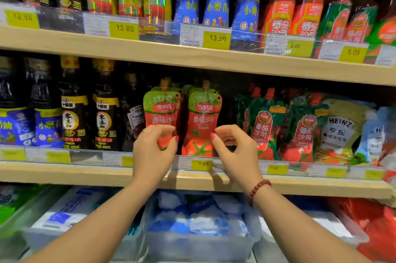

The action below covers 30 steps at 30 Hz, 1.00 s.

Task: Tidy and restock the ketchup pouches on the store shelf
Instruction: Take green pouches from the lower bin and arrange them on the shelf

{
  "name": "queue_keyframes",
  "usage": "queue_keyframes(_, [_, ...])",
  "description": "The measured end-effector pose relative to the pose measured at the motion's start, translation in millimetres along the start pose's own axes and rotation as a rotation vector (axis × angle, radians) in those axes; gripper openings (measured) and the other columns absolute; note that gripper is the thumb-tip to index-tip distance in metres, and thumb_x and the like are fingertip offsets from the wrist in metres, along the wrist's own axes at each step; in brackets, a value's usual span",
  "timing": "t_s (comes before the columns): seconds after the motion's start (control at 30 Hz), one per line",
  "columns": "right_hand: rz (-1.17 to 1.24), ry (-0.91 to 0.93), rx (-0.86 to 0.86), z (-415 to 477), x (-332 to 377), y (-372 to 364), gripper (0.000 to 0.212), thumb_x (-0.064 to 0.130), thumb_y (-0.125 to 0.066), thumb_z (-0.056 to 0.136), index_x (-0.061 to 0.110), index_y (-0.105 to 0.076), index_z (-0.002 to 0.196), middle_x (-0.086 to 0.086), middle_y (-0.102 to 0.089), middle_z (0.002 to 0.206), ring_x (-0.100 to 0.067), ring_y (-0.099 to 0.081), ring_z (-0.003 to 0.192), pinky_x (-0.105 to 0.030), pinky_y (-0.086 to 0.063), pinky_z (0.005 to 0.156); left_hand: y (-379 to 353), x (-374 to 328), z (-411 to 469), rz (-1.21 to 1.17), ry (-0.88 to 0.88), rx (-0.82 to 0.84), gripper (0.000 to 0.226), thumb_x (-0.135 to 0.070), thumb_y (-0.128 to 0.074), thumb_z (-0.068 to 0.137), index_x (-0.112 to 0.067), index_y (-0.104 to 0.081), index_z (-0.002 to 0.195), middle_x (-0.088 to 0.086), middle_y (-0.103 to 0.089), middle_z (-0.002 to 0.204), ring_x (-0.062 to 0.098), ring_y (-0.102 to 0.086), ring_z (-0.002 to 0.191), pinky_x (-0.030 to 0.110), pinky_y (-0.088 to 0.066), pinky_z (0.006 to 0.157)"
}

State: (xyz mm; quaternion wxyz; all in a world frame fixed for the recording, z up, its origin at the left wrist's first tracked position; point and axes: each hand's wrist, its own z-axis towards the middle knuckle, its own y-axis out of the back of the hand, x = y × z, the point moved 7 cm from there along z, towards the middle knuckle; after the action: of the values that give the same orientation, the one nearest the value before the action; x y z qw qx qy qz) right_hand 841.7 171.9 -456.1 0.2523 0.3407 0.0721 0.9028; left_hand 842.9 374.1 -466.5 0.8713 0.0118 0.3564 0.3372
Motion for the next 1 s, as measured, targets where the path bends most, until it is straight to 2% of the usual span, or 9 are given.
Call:
queue_keyframes(0.13, [0.066,-0.090,0.243,-1.3,10.7,-64.5,0.036,0.022,-0.063,0.086,0.018,-0.057,0.121,0.008,-0.060,0.115,0.004,-0.055,0.098,-0.008,-0.041,0.083,26.3,35.3,1.4,0.075,0.137,-0.072,0.042,-0.007,-0.065,0.081,-0.014,-0.055,0.122,-0.002,-0.052,0.104,0.009,-0.051,0.093,0.018,-0.036,0.077])
queue_keyframes(0.27, [0.045,-0.225,0.344,-1.1,7.4,-99.6,0.057,0.021,-0.061,0.087,0.014,-0.039,0.138,0.002,-0.048,0.135,-0.005,-0.047,0.107,-0.022,-0.042,0.089,21.7,54.7,-5.0,0.102,0.213,0.051,0.060,-0.008,-0.064,0.082,-0.012,-0.041,0.137,-0.001,-0.049,0.114,0.010,-0.047,0.105,0.023,-0.036,0.083])
queue_keyframes(0.4, [0.015,-0.288,0.379,-1.0,1.5,-111.2,0.067,0.025,-0.060,0.087,0.015,-0.027,0.145,0.003,-0.048,0.132,-0.008,-0.050,0.107,-0.029,-0.049,0.087,17.1,59.6,-9.3,0.130,0.175,0.114,0.060,-0.008,-0.062,0.083,-0.012,-0.040,0.139,0.002,-0.051,0.117,0.009,-0.047,0.102,0.020,-0.034,0.083])
queue_keyframes(0.5, [0.008,-0.335,0.425,-0.2,-0.6,-118.0,0.071,0.029,-0.061,0.086,0.019,-0.024,0.146,0.007,-0.055,0.111,-0.008,-0.057,0.093,-0.018,-0.049,0.069,16.6,57.1,-7.5,0.154,0.116,0.117,0.049,-0.011,-0.059,0.087,-0.015,-0.048,0.134,0.002,-0.055,0.112,0.007,-0.047,0.097,0.019,-0.035,0.080])
queue_keyframes(0.63, [0.053,-0.387,0.407,0.8,-2.1,-120.5,0.069,0.027,-0.063,0.085,0.020,-0.028,0.144,0.001,-0.062,0.087,-0.009,-0.060,0.072,-0.028,-0.054,0.069,18.0,56.3,1.1,0.185,0.122,0.090,0.037,-0.013,-0.059,0.086,-0.012,-0.058,0.124,0.004,-0.057,0.107,0.014,-0.052,0.096,0.021,-0.034,0.075])
queue_keyframes(0.73, [0.048,-0.364,0.360,0.7,-2.7,-116.5,0.067,0.026,-0.063,0.084,0.019,-0.031,0.143,-0.005,-0.062,0.108,-0.010,-0.059,0.073,-0.032,-0.055,0.073,9.7,62.3,6.6,0.258,0.140,0.171,0.039,-0.021,-0.059,0.085,-0.008,-0.056,0.122,0.007,-0.055,0.108,0.021,-0.052,0.097,0.024,-0.036,0.073])
queue_keyframes(0.83, [0.025,-0.295,0.367,-4.0,-2.5,-114.3,0.064,0.025,-0.062,0.084,0.019,-0.034,0.141,0.007,-0.054,0.110,-0.010,-0.057,0.087,-0.026,-0.054,0.075,6.5,65.2,10.3,0.274,0.168,0.202,0.050,-0.027,-0.061,0.084,-0.007,-0.051,0.128,0.008,-0.055,0.117,0.025,-0.053,0.104,0.026,-0.036,0.076])
queue_keyframes(0.9, [0.065,-0.282,0.376,-7.2,-3.3,-111.9,0.061,0.022,-0.062,0.085,0.020,-0.037,0.140,0.011,-0.053,0.108,-0.005,-0.056,0.087,-0.017,-0.051,0.071,6.3,63.4,11.3,0.286,0.167,0.199,0.046,-0.032,-0.064,0.080,-0.009,-0.056,0.119,0.007,-0.057,0.109,0.025,-0.056,0.098,0.027,-0.037,0.070])
queue_keyframes(1.0, [0.023,-0.198,0.287,-5.6,-3.5,-93.8,0.050,0.018,-0.062,0.085,0.020,-0.047,0.133,0.008,-0.055,0.118,-0.002,-0.055,0.094,-0.024,-0.050,0.083,7.1,59.2,10.1,0.259,0.158,0.173,0.045,-0.045,-0.069,0.071,-0.021,-0.056,0.106,-0.004,-0.055,0.094,0.019,-0.057,0.088,0.029,-0.043,0.065])
